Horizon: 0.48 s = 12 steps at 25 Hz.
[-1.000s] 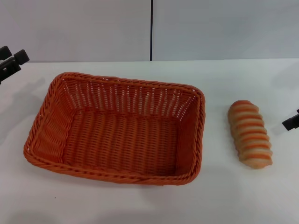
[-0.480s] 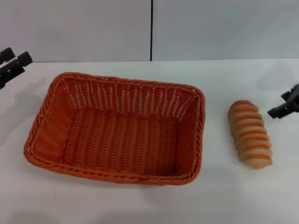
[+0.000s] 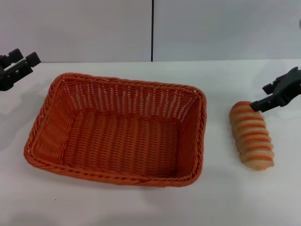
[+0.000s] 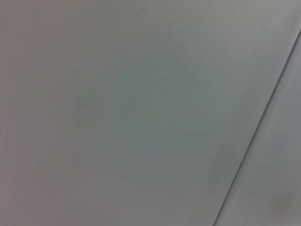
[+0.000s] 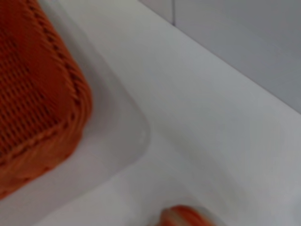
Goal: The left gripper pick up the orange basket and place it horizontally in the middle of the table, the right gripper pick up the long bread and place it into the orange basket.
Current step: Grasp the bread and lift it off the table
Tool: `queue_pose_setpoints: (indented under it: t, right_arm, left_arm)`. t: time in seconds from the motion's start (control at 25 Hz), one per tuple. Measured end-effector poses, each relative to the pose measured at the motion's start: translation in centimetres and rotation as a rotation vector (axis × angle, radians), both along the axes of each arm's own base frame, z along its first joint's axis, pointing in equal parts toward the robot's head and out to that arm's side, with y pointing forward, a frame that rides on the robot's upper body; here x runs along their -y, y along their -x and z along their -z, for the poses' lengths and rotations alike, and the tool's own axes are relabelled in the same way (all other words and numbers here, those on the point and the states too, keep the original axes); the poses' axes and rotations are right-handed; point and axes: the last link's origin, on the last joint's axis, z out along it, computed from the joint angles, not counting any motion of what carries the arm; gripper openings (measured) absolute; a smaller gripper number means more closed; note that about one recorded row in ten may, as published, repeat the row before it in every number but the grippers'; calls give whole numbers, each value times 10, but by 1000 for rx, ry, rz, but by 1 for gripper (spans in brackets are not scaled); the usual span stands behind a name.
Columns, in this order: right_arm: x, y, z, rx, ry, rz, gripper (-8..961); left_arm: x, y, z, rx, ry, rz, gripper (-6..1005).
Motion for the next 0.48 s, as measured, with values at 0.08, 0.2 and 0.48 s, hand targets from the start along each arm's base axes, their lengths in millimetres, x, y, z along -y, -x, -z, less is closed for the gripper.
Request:
queue_pose_setpoints:
  t: [0.08,0.2,0.48]
  right_arm:
    - [0,-2,4,-8,3,1,703]
    - [0,-7,9,-11,7,4,702]
    - [-1,-10,16,-31,2,-10,692]
  left_arm:
    - [0,0,0,0,0,1,705]
    - [-1,0,0,0,0,1,704]
    - [0,-1,0,7,2,1,704]
